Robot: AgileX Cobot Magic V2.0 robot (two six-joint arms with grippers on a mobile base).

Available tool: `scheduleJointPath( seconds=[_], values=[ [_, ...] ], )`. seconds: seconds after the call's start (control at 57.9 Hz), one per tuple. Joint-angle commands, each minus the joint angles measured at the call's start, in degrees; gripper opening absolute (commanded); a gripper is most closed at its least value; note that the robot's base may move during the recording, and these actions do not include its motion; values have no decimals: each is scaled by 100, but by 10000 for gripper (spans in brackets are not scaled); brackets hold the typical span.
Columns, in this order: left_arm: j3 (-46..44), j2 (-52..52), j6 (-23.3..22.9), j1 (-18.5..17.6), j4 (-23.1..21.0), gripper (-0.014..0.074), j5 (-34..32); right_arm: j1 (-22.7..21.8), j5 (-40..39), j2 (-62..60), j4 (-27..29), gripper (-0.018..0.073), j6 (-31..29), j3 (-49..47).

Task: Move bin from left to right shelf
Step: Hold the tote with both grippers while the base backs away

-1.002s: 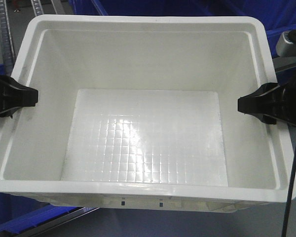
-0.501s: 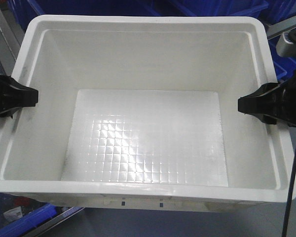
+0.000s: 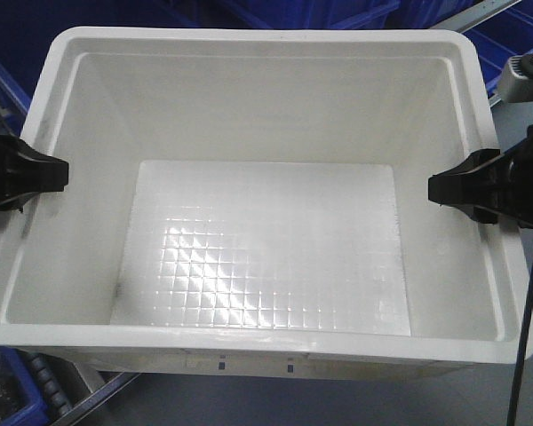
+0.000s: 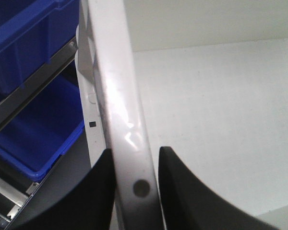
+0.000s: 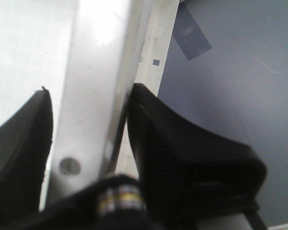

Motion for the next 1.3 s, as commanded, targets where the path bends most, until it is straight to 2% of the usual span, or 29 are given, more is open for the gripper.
scheduleJointPath(
  seconds=[0.0, 1.279],
  values=[
    [-284, -181, 128, -86, -672, -6, -726, 63, -527, -171, 643, -5, -263, -267],
    [-284, -181, 128, -86, -671, -6, -720, 63, -527, -171, 643, -5, -263, -267]
  ],
)
